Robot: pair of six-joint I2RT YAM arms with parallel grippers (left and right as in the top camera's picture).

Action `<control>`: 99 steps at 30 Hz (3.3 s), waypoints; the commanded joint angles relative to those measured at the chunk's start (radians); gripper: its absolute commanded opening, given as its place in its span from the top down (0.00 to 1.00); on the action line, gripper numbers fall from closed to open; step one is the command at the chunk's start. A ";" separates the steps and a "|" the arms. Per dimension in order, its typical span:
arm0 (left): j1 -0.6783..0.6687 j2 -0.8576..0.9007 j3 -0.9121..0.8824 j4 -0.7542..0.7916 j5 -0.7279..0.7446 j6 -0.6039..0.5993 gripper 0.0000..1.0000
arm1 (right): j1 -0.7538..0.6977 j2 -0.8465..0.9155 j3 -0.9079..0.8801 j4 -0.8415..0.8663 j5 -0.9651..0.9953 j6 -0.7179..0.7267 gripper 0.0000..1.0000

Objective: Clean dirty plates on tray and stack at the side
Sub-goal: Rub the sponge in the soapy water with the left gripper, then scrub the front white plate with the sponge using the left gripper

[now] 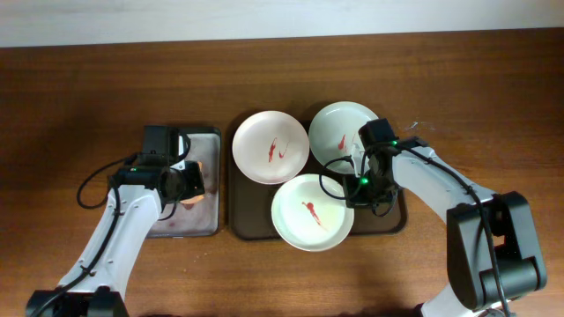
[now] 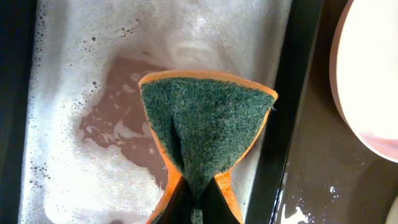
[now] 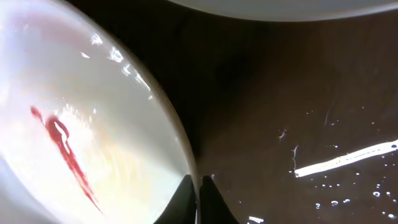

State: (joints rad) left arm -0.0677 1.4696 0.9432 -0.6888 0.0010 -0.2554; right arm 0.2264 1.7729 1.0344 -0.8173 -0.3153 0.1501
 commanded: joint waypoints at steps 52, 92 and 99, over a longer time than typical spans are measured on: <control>0.280 -0.018 0.001 0.291 0.886 0.204 1.00 | 0.009 0.009 -0.009 -0.005 0.013 0.009 0.96; 0.123 -0.017 0.001 -0.027 0.030 0.033 1.00 | 0.009 0.009 -0.009 -0.005 0.013 0.009 0.96; -0.151 -0.017 0.016 0.048 0.150 0.032 1.00 | 0.009 0.008 -0.009 -0.005 0.013 0.009 0.96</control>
State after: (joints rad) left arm -0.1169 1.4689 0.9394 -0.6971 0.0536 -0.2134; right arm 0.2264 1.7733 1.0336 -0.8185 -0.3153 0.1574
